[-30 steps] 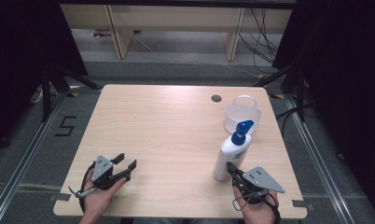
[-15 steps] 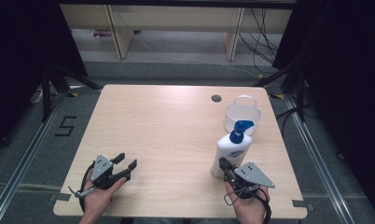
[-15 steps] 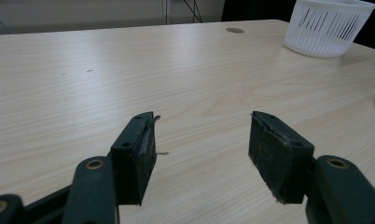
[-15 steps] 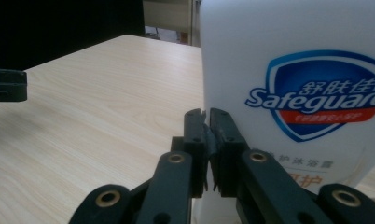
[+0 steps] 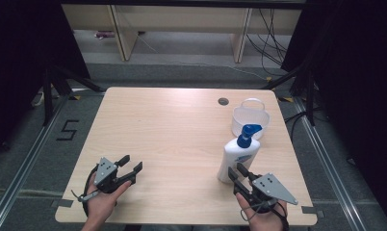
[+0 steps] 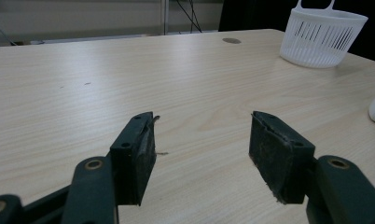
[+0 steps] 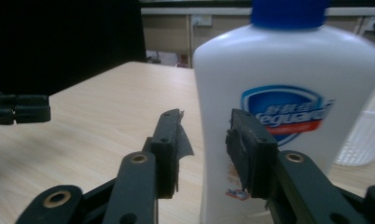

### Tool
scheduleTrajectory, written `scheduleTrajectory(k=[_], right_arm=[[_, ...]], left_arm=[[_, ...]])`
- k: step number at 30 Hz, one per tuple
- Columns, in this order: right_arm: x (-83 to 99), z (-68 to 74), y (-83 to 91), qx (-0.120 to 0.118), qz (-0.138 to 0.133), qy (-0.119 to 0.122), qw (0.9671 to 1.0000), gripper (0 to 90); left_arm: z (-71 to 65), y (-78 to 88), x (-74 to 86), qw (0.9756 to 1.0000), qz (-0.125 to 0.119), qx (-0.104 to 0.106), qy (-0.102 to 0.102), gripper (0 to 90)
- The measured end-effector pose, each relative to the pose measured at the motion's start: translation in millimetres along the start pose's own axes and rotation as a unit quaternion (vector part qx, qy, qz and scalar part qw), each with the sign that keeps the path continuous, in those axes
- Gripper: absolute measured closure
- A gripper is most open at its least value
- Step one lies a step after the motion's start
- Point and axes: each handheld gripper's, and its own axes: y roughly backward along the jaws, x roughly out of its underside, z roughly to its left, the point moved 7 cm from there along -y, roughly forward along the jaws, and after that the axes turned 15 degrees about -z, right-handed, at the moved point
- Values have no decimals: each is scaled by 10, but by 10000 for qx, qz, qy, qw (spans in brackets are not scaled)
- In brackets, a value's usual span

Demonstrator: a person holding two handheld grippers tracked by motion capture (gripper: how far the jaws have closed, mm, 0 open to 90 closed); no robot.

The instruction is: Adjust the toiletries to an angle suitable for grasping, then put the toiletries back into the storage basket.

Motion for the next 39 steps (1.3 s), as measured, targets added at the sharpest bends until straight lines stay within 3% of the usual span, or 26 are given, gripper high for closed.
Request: scheduleTrajectory(k=[1, 2, 3, 5, 7, 11, 16, 19, 20, 22, 23, 24, 29, 32, 36, 37, 38, 39], right_arm=[[-52, -12, 62, 82, -164, -134, 9997, 596], [-52, -12, 62, 82, -164, -134, 9997, 596], [-98, -58, 133, 276, -221, -129, 9993, 561], [-121, -81, 155, 321, -295, -119, 9990, 545], [-162, -139, 204, 357, -394, -279, 9982, 485], [-173, -222, 239, 518, -500, -86, 9974, 410], [-107, -231, 248, 564, -386, -204, 9975, 389], [-89, -217, 265, 607, -258, -145, 9977, 384], [-93, -227, 264, 604, -294, -67, 9977, 380], [-104, -219, 257, 629, -429, -139, 9970, 370], [-99, -232, 273, 689, -338, -90, 9970, 366], [-104, -237, 253, 697, -438, -103, 9966, 360], [-95, -291, 210, 712, -369, -63, 9968, 345], [-77, -291, 194, 703, -336, -224, 9967, 339], [-54, -317, 174, 713, -289, -129, 9970, 329], [-66, -342, 166, 695, -306, 22, 9971, 325], [-75, -325, 148, 703, -353, -98, 9968, 321], [-95, -339, 146, 741, -313, 11, 9968, 314]], left_arm=[[2, -14, -10, 10000, -66, 20, 10, 399], [9, -6, -18, 10000, -13, -23, -11, 399], [12, -10, -29, 10000, -30, -26, -23, 399], [10, -8, -43, 9999, -73, -15, -72, 399], [-3, 24, -40, 9999, -64, -32, -78, 399], [-1, 84, -38, 9999, -107, -93, -74, 399], [7, 179, -55, 9997, -123, -180, -86, 399], [19, 208, -55, 9997, -112, -213, -98, 399], [17, 210, -56, 9996, -128, -231, -71, 399], [21, 209, -64, 9996, -152, -235, -59, 399], [24, 206, -65, 9996, -160, -242, -54, 399], [33, 201, -63, 9996, -137, -221, -100, 399], [32, 178, -19, 9997, -69, -226, -97, 399], [29, 160, 6, 9997, -42, -235, -89, 399], [9, 113, 20, 9998, -3, -187, -107, 399], [1, 100, 21, 9998, -24, -143, -106, 399], [-9, 97, 21, 9999, 1, -118, -124, 399], [-25, 90, 21, 9999, -28, -90, -94, 399]])
